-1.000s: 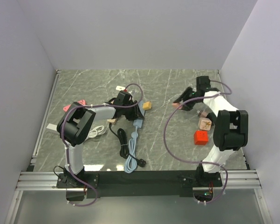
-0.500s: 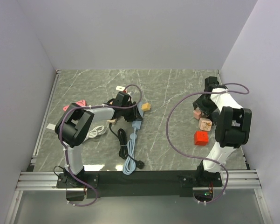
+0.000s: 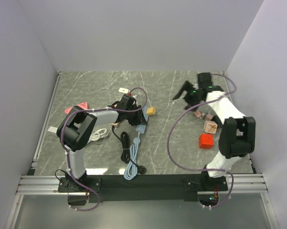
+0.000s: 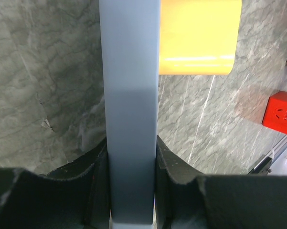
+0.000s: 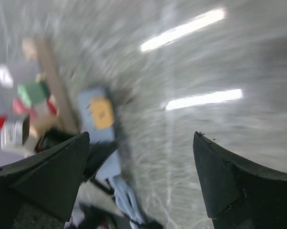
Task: Pull the plug off the socket
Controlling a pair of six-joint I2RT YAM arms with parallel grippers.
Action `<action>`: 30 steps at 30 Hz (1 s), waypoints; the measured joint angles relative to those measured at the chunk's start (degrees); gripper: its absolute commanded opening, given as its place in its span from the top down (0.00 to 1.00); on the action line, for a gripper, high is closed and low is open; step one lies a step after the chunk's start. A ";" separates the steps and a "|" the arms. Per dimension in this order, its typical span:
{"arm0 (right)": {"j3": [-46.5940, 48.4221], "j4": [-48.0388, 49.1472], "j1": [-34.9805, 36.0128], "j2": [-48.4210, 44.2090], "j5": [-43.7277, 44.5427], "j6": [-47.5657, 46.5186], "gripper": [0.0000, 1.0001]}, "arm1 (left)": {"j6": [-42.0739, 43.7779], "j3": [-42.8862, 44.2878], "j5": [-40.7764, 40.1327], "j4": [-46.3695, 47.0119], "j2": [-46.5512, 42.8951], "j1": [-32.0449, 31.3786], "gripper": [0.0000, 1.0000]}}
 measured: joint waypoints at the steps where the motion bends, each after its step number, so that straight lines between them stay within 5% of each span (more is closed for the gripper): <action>1: 0.00 1.42 2.45 1.09 -2.27 -0.11 0.05 | 0.00 0.04 0.00 -0.09 0.00 -0.11 1.00; 7: -0.02 9.64 12.96 9.09 -11.30 1.57 0.05 | -0.04 0.33 -0.17 -0.81 0.00 -0.94 1.00; 14: 1.33 13.22 16.31 16.85 -13.70 2.86 0.12 | -0.31 0.33 -0.61 -1.11 -0.22 -1.53 1.00; 17: 2.49 13.84 16.48 19.52 -14.12 2.89 0.21 | -0.33 0.33 -0.94 -1.68 -0.44 -1.62 1.00; 26: 2.99 18.12 16.83 22.53 -18.38 4.13 0.74 | -0.81 0.59 -1.29 -2.60 -0.50 -2.08 1.00; 30: 2.60 19.34 16.83 22.56 -19.02 4.28 0.76 | -1.42 0.59 -1.44 -2.71 -0.50 -2.03 0.99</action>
